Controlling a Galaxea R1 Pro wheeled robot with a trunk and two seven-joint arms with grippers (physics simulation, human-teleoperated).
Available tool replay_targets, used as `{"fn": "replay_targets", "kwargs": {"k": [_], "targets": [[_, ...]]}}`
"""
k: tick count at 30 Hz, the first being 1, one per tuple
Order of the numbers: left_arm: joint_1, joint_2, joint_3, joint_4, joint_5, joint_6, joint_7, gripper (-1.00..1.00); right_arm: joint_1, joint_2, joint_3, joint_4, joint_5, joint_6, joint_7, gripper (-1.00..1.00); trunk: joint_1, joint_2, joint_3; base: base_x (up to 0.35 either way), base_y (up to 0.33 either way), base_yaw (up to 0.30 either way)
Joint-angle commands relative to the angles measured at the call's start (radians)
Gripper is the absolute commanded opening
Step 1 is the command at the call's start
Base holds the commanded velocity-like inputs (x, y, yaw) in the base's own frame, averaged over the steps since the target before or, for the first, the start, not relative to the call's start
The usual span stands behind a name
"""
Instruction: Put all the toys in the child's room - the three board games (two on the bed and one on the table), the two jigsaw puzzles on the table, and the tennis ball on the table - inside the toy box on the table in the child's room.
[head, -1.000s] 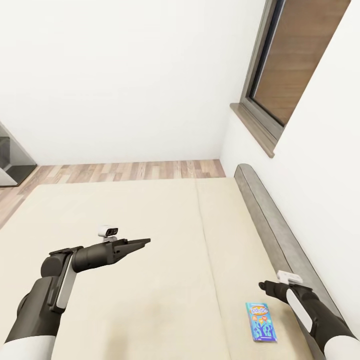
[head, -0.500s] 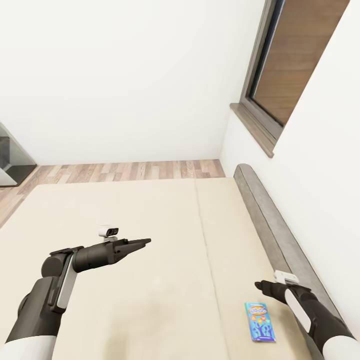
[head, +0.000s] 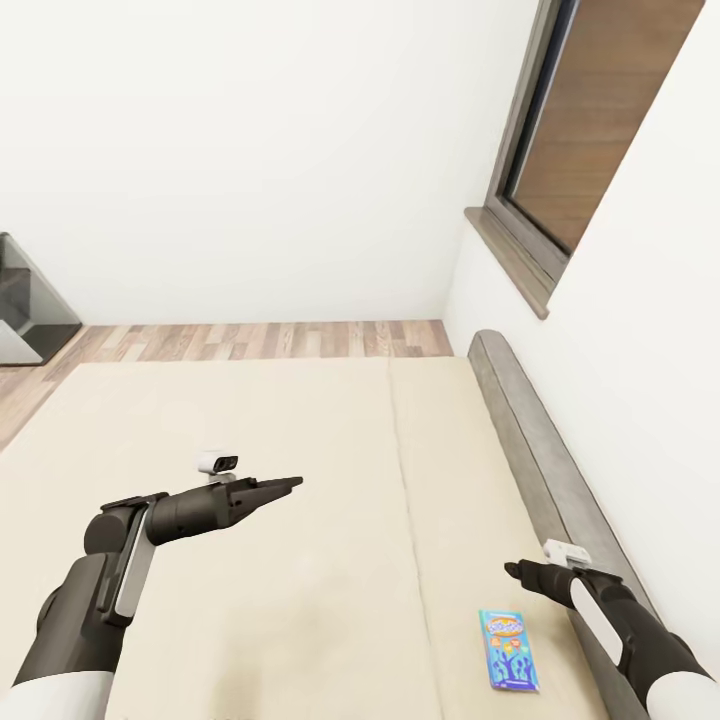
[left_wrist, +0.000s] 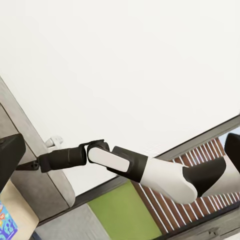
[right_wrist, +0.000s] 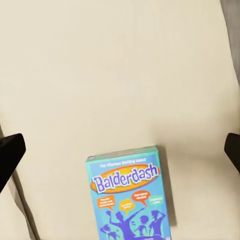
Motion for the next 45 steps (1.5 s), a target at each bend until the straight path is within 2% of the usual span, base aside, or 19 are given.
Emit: {"fn": "replay_targets", "kwargs": {"k": [1, 15, 34, 45], "targets": [[-0.001, 0.0, 0.0, 0.0, 0.0, 0.011, -0.003, 1.0, 0.0, -0.001, 0.003, -0.001, 0.0, 0.004, 0.001, 1.0, 0.001, -0.002, -0.002, 0.0, -0.076, 0.068], [-0.001, 0.0, 0.001, -0.001, 0.0, 0.011, -0.003, 1.0, 0.0, 0.001, 0.005, -0.001, 0.0, 0.003, 0.002, 1.0, 0.001, -0.002, -0.002, 0.0, -0.016, 0.029], [-0.001, 0.0, 0.001, 0.0, 0.0, 0.011, -0.003, 1.0, 0.0, 0.002, 0.005, -0.001, 0.0, 0.003, 0.0, 1.0, 0.001, -0.002, -0.002, 0.0, 0.0, 0.177], [-0.001, 0.0, 0.001, -0.001, 0.0, 0.011, -0.003, 1.0, 0.0, 0.002, 0.005, 0.0, 0.0, 0.003, 0.001, 1.0, 0.001, -0.002, -0.002, 0.0, 0.0, 0.033]]}}
